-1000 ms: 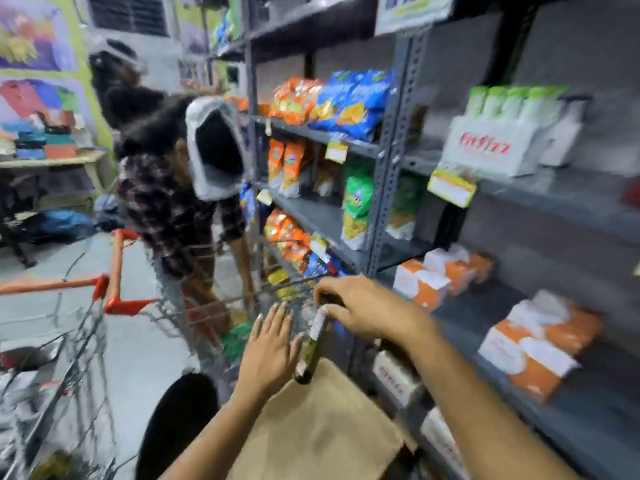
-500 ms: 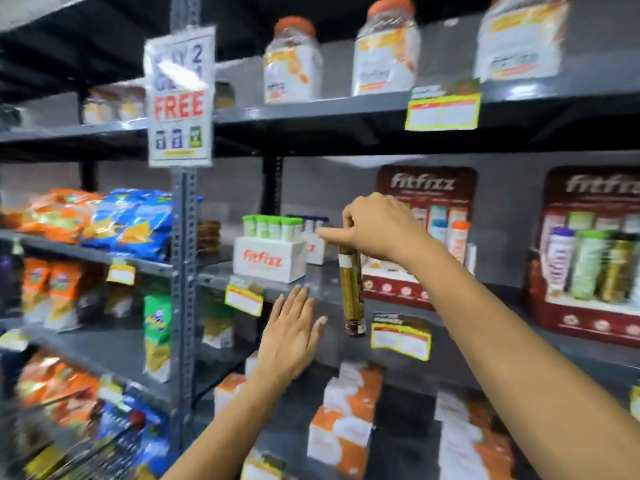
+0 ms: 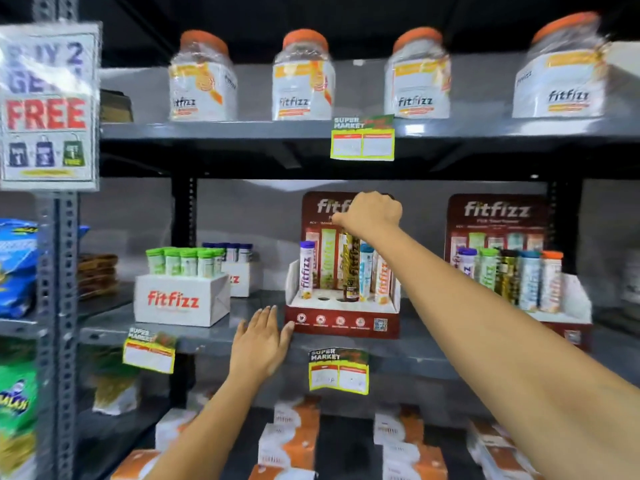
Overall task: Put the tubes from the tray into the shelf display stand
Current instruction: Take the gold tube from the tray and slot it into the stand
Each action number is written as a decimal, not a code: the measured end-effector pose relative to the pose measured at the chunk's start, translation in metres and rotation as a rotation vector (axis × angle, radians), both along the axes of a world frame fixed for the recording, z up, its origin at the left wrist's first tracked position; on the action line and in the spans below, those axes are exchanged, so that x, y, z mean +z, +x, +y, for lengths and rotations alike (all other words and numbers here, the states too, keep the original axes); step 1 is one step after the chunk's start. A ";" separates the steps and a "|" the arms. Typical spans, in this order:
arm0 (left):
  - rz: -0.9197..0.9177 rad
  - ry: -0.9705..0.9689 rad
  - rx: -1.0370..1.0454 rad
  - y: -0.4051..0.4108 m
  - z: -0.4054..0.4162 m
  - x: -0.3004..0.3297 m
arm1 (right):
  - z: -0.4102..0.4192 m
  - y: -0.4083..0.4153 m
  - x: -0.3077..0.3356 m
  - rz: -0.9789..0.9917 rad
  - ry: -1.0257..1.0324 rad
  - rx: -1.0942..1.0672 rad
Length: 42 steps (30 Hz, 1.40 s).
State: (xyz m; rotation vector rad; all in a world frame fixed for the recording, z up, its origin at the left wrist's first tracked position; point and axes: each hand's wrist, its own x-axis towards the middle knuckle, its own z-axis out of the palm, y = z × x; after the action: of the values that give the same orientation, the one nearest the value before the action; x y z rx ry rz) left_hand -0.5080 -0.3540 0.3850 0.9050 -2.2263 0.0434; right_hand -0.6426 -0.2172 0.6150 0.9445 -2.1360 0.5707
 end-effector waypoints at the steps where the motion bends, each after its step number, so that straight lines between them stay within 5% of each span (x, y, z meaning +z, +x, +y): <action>1: -0.015 0.009 0.010 -0.001 -0.002 0.000 | -0.006 -0.004 -0.002 -0.009 -0.002 -0.018; 24: -0.105 -0.056 0.087 -0.008 -0.009 -0.003 | -0.071 -0.041 -0.031 -0.153 -0.022 -0.082; 33: -0.127 -0.047 0.095 -0.007 -0.007 -0.002 | -0.073 -0.039 -0.034 -0.094 0.174 -0.205; 42: -0.143 0.095 -0.009 -0.001 -0.003 0.009 | -0.058 -0.014 -0.031 0.054 -0.153 -0.034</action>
State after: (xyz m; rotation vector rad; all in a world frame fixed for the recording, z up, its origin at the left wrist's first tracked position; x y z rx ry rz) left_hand -0.5091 -0.3565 0.3936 0.9701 -2.3822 -0.0023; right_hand -0.6568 -0.2752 0.5836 0.8286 -2.0249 0.6737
